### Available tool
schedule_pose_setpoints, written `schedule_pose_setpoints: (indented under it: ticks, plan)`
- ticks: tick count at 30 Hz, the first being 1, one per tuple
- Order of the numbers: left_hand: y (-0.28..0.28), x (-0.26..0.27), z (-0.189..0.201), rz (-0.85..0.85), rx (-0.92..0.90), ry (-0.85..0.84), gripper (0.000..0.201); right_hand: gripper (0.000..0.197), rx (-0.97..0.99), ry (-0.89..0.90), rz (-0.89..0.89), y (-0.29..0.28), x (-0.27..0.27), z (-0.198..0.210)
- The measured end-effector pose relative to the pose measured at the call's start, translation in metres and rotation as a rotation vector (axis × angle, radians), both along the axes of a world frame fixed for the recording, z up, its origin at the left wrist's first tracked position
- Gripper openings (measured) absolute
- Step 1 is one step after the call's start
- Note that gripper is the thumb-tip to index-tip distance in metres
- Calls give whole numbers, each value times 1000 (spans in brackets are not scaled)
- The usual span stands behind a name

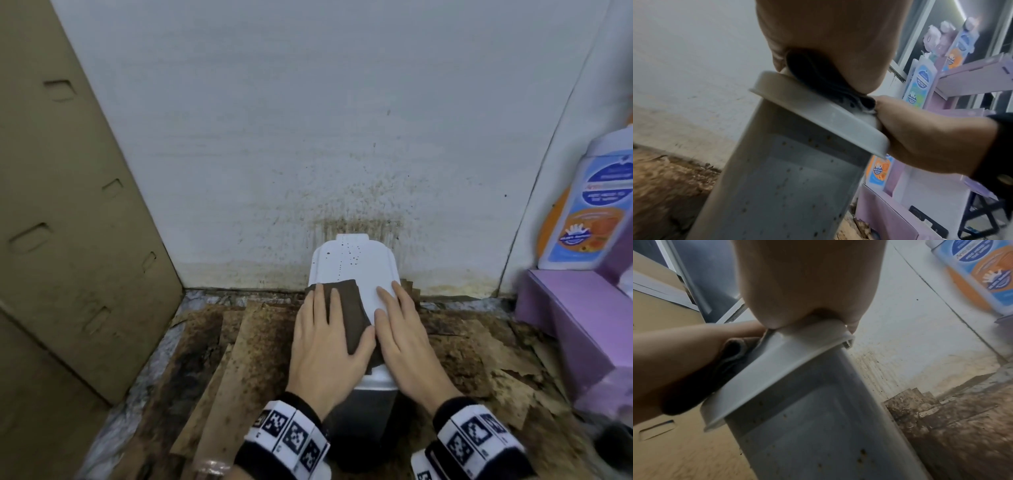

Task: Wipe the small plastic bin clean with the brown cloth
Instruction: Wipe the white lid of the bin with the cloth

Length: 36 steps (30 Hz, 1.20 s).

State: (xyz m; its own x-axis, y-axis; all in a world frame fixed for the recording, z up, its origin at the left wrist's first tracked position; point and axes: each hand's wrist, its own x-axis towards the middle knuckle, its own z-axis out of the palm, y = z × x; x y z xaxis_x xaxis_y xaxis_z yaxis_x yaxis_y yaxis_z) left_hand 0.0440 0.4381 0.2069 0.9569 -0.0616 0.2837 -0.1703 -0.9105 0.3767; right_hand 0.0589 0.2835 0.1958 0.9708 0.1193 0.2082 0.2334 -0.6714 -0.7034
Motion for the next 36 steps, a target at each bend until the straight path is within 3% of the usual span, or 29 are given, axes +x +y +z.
schedule_pose_setpoints:
  ticks: [3,6,12,20,36]
  plan:
    - [13,7,3,-60,-64,105,91,54,5,-58,8,-1,2,-4]
    - [30,12,5,-128,-217,228,97,51,38,-3,-8,1,1,-1]
    - [45,16,3,-208,-333,260,102,51,47,19,-5,0,1,-1]
    - [48,41,3,-225,-337,299,111,49,66,-9,0,1,2,-4]
    - [62,140,18,-324,-313,443,104,54,86,77,-3,2,6,1]
